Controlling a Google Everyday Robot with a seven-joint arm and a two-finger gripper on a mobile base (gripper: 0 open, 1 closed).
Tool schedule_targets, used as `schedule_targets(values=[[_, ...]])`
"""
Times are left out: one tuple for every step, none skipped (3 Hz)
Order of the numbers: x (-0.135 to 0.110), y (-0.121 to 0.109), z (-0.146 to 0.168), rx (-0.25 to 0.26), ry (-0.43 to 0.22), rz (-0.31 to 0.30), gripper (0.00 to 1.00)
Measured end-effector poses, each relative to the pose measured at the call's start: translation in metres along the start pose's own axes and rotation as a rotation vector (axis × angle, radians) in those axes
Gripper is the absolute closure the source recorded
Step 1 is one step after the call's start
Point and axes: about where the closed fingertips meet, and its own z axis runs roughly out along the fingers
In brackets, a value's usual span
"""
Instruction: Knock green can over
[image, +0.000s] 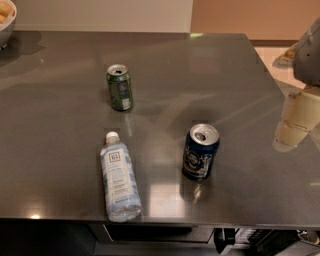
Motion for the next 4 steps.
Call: schedule_targets(values=[[0.000, 0.000, 0.000, 0.000, 0.000, 0.000, 0.00], [-0.006, -0.014, 0.004, 0.010, -0.001, 0.016, 0.00], [-0.024, -0.042, 0.018, 0.026, -0.022, 0.018, 0.00], [-0.048, -0.076, 0.037, 0.034, -0.059, 0.021, 0.00]])
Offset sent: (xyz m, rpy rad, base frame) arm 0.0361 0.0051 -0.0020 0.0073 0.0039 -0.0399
